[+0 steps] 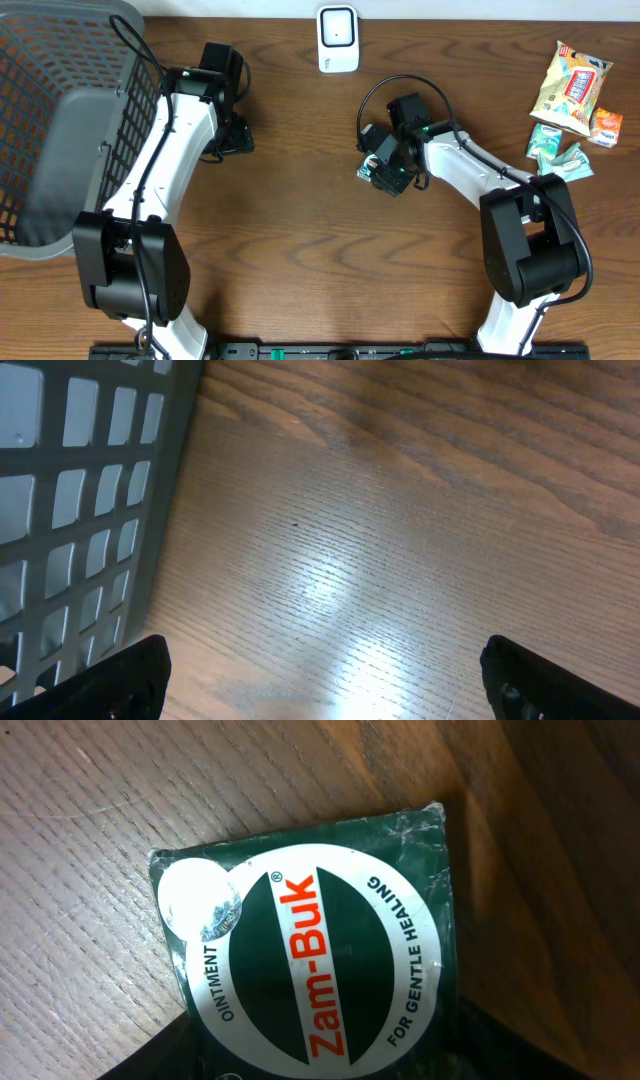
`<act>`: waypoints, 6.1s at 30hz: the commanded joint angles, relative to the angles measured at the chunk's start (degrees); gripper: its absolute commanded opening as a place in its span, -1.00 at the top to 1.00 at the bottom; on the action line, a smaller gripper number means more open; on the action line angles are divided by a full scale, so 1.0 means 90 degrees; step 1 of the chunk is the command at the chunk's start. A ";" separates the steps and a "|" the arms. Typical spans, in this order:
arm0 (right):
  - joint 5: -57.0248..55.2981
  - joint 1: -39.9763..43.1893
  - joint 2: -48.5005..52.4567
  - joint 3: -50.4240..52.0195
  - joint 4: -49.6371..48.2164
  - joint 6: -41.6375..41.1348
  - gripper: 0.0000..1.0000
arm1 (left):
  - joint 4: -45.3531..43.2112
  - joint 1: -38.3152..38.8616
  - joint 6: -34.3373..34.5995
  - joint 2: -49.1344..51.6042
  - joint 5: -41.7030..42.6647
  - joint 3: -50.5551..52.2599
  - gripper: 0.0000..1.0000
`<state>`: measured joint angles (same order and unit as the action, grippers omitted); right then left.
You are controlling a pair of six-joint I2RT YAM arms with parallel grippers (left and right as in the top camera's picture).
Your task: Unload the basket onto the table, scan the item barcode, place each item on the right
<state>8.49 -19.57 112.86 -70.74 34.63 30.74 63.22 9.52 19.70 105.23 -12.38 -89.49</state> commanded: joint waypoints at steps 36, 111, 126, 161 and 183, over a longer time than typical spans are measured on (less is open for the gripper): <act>-0.0908 0.0000 -0.1426 -0.0049 0.0452 -0.0527 -0.08 | 0.0041 -0.0027 0.0063 -0.0056 -0.0080 0.0015 -0.96; -0.2115 -0.0046 -0.0814 -0.0107 0.2120 -0.6122 0.98 | 0.0041 -0.0027 0.0063 -0.0056 -0.0080 0.0015 -0.96; -0.2004 0.0597 -0.1824 -0.0245 0.1989 -0.5260 -0.85 | 0.0041 -0.0027 0.0063 -0.0056 -0.0080 0.0015 -0.96; -0.0571 0.0899 -0.1583 0.2205 -0.0862 -0.3886 -0.60 | 0.0041 -0.0027 0.0063 -0.0056 -0.0080 0.0015 -0.96; -0.0372 0.0794 -0.1290 0.2011 -0.0750 -0.3939 -0.15 | 0.0041 -0.0027 0.0063 -0.0056 -0.0080 0.0015 -0.96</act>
<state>0.38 -12.23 99.31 -52.18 27.00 -3.88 63.22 9.52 19.70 105.23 -12.38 -89.49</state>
